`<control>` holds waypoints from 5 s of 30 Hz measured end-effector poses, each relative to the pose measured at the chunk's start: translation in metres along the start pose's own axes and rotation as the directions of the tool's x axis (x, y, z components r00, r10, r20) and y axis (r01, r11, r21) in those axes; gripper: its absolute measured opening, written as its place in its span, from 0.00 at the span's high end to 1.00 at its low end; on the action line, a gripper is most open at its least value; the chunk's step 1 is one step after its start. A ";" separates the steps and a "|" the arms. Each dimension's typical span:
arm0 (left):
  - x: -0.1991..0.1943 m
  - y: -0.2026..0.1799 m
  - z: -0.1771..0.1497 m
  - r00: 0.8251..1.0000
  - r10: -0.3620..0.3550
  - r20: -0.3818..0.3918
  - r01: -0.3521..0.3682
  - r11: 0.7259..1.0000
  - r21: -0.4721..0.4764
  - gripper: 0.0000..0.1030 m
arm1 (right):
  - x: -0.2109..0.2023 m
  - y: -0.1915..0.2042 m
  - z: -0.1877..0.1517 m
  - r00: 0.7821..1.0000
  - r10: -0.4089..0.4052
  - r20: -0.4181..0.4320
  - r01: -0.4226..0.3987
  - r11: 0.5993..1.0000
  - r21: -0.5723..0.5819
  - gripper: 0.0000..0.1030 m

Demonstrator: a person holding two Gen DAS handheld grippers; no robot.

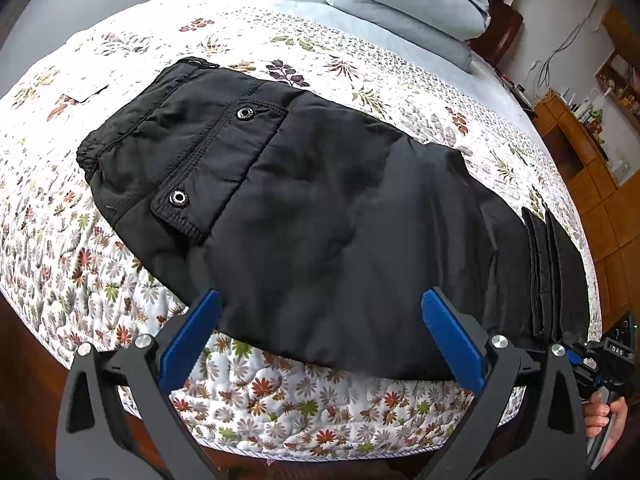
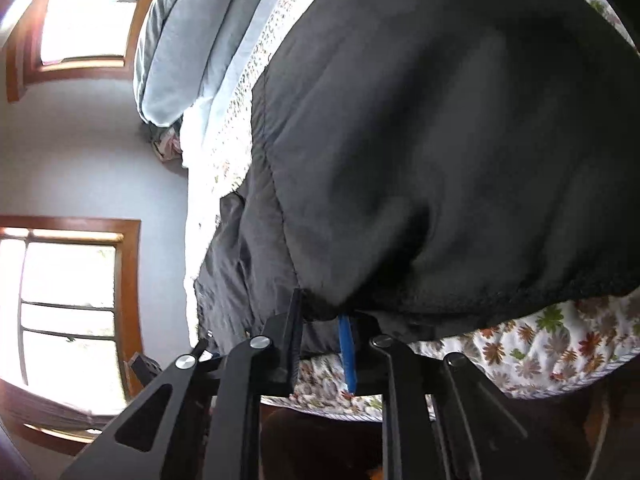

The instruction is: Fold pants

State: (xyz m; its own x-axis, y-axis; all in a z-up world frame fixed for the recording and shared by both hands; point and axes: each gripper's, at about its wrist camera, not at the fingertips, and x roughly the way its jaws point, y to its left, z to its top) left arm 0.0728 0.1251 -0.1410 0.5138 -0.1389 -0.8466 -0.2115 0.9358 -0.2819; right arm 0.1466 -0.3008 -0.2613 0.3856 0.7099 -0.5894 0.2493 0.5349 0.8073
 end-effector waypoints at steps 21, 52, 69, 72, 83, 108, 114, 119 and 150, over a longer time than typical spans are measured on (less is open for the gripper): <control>-0.001 -0.002 -0.002 1.000 -0.002 0.002 0.002 1.000 0.002 0.03 | 0.017 -0.016 0.006 0.996 0.087 0.038 -0.091 0.984 0.150 0.73; 0.003 -0.005 -0.003 1.000 -0.006 -0.007 0.006 1.000 0.005 0.03 | 0.039 -0.012 0.006 0.980 0.161 0.119 -0.187 0.946 0.264 0.57; 0.005 -0.009 -0.004 1.000 -0.005 -0.015 0.005 1.000 0.014 0.03 | 0.025 -0.022 0.000 0.986 0.164 0.014 -0.163 0.960 0.229 0.45; 0.005 -0.008 -0.004 1.000 -0.005 -0.014 0.006 1.000 0.008 0.03 | 0.020 -0.009 -0.009 0.984 0.171 -0.044 -0.160 0.968 0.192 0.40; -0.003 -0.012 -0.002 1.000 -0.002 0.012 0.002 1.000 0.024 0.03 | 0.013 0.124 0.017 0.978 -0.199 -0.057 0.145 0.853 -0.501 0.36; -0.008 -0.002 0.003 0.999 -0.035 0.012 0.035 0.999 -0.031 0.03 | 0.102 0.133 -0.031 0.768 -0.611 0.191 0.377 0.191 -0.906 0.80; -0.008 -0.004 0.003 0.999 -0.034 0.014 0.034 0.999 -0.023 0.03 | 0.080 0.128 -0.040 0.801 -0.592 0.089 0.298 0.266 -0.917 0.82; -0.005 -0.005 0.002 0.999 -0.032 0.007 0.033 0.999 -0.023 0.03 | 0.073 0.121 -0.059 0.793 -0.607 0.056 0.254 0.246 -0.935 0.82; -0.001 0.138 0.008 0.952 -0.282 0.120 0.293 0.720 -0.629 0.03 | -0.095 0.034 0.059 0.985 -0.099 0.143 0.154 0.878 -0.454 0.55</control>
State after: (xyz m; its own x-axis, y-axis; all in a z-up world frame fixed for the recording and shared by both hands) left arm 0.0498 0.2572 -0.1758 0.6487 -0.3572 -0.6721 -0.5248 0.4296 -0.7348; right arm 0.1711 -0.3773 -0.1763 0.4822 0.5805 -0.6561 -0.1251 0.7869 0.6043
